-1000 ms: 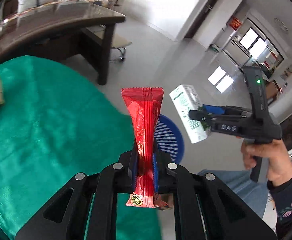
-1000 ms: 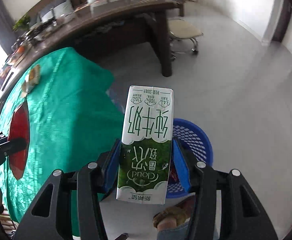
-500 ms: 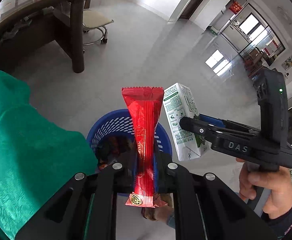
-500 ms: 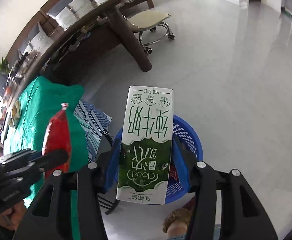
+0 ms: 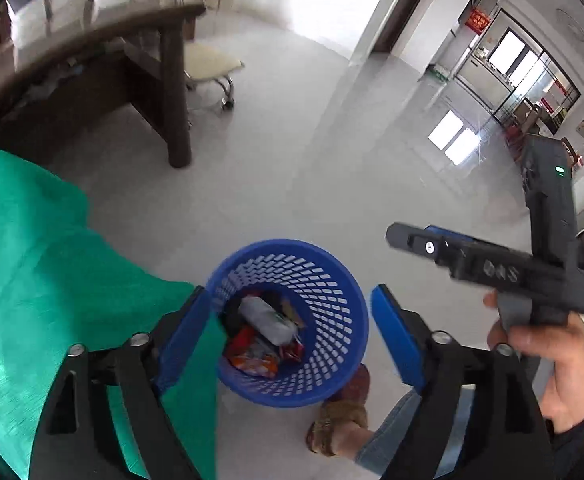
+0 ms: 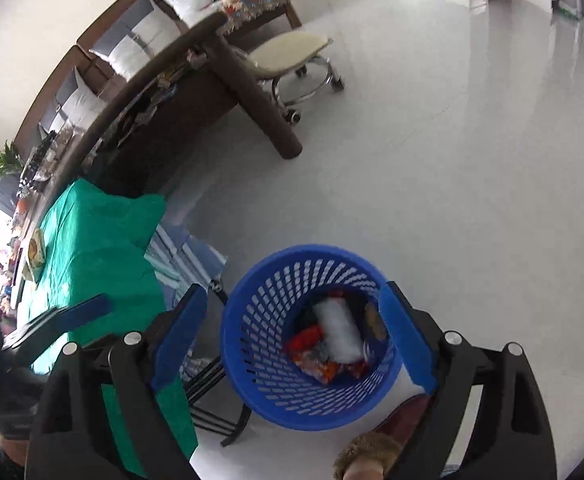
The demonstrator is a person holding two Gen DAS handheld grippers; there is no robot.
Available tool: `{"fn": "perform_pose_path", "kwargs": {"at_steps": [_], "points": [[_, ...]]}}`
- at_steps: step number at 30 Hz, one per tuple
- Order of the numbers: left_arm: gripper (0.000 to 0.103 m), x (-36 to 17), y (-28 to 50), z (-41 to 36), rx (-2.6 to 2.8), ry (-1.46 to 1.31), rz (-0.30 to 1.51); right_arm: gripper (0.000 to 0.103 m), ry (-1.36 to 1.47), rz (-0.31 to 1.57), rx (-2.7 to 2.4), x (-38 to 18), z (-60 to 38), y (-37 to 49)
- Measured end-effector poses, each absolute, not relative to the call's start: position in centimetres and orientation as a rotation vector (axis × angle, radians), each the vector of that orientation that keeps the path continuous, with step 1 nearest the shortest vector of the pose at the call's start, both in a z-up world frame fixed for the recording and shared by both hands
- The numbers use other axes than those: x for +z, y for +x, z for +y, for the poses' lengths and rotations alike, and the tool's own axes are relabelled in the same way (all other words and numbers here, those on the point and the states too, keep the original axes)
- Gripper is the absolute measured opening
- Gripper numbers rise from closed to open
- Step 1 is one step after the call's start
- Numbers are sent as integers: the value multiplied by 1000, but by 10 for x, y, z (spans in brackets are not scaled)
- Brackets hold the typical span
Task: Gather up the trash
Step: 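Move both open tools back over the table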
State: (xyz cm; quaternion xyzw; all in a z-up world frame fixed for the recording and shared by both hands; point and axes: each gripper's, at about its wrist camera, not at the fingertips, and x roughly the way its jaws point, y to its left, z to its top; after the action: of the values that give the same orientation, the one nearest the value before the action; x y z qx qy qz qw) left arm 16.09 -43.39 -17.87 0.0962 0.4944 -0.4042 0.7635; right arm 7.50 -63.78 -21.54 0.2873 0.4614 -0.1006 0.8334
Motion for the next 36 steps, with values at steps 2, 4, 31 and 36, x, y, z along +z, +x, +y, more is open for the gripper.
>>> {"fn": "perform_pose_path", "kwargs": {"at_steps": [2, 4, 31, 36], "points": [[89, -165, 150, -409, -875, 197, 1034, 86, 566, 952, -245, -206, -634, 72], [90, -152, 134, -371, -866, 187, 1003, 86, 500, 932, -274, -194, -620, 70], [63, -151, 334, -109, -289, 151, 877, 92, -46, 939, 285, -188, -238, 158], [9, -161, 343, -98, -309, 103, 876, 93, -46, 938, 285, -189, -238, 153]]}}
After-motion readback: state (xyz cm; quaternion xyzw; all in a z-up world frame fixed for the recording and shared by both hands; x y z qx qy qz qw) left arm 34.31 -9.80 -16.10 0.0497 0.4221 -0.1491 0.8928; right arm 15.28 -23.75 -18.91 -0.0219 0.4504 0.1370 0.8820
